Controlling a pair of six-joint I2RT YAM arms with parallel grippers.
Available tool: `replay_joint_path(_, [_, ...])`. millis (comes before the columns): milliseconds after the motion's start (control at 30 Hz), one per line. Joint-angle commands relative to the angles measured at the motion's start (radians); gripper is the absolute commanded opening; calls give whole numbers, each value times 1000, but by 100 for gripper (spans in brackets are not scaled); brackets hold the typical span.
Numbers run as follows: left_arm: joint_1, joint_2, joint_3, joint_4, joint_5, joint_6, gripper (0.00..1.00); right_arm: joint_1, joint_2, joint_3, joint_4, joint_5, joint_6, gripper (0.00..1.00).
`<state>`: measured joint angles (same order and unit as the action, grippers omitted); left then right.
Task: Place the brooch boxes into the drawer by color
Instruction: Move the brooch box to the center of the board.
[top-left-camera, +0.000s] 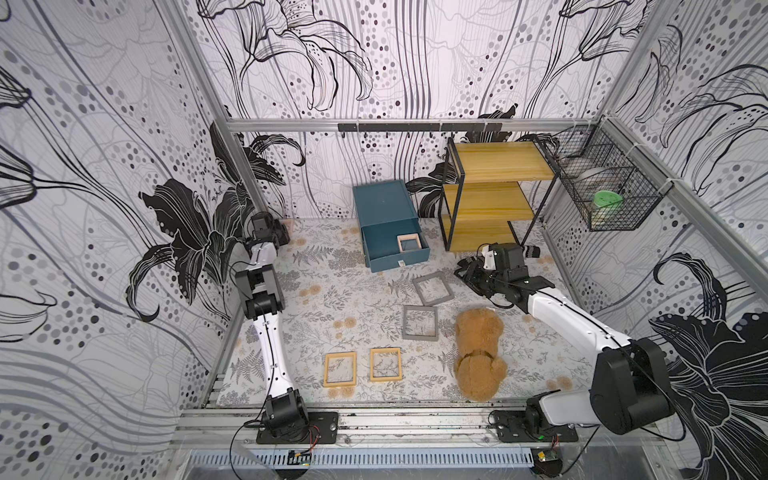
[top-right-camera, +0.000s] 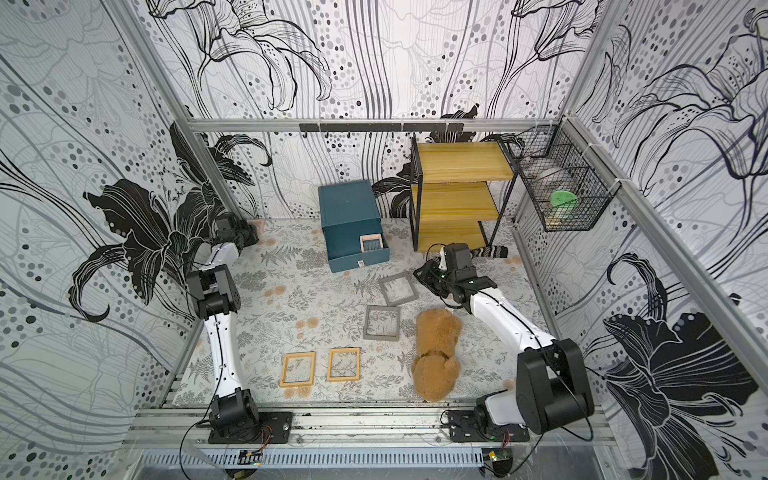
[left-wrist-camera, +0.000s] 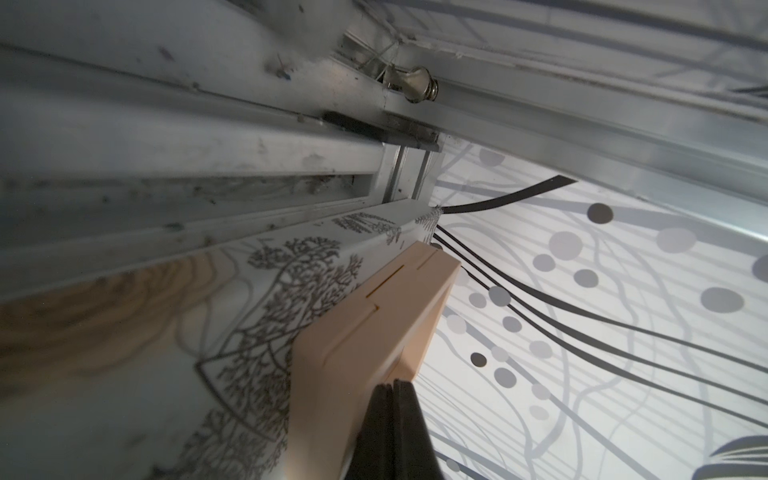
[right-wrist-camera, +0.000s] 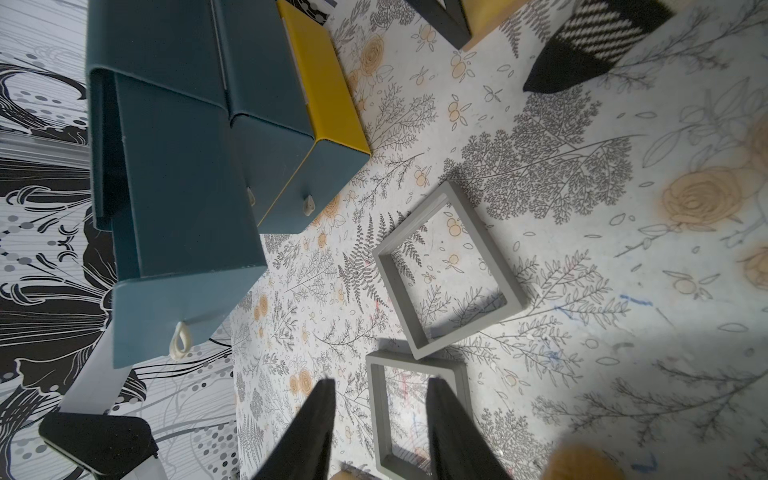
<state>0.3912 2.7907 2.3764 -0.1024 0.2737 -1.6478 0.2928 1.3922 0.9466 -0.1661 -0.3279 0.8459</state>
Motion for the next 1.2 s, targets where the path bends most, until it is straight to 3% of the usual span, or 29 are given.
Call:
replay_joint_path(0, [-8,-2,17,-117,37,16,0,-4,2,9,-19,1,-5,41])
replay_joint_path(300, [-12,-94,-32,-307,57,72,0,-4,-2,8,-20,2,-10,41])
replay_joint_path(767, [-46,-316,-310,-429,87,215,0,-4,-8,15,-12,-8,-22,41])
replay_joint_path(933, [-61,-447,-429,-483,44,276,0,-4,-10,14,-3,-13,-22,41])
replay_joint_path(1000, [-61,-473,-391,-516,-7,323,0,-4,-9,15,2,-16,-23,41])
replay_joint_path(1100, [-63,-427,-189,-647,-100,431,0,-4,-8,18,7,-20,-21,41])
replay_joint_path(1167, [-64,-395,-82,-721,-150,474,16,-4,-12,17,6,-20,-22,41])
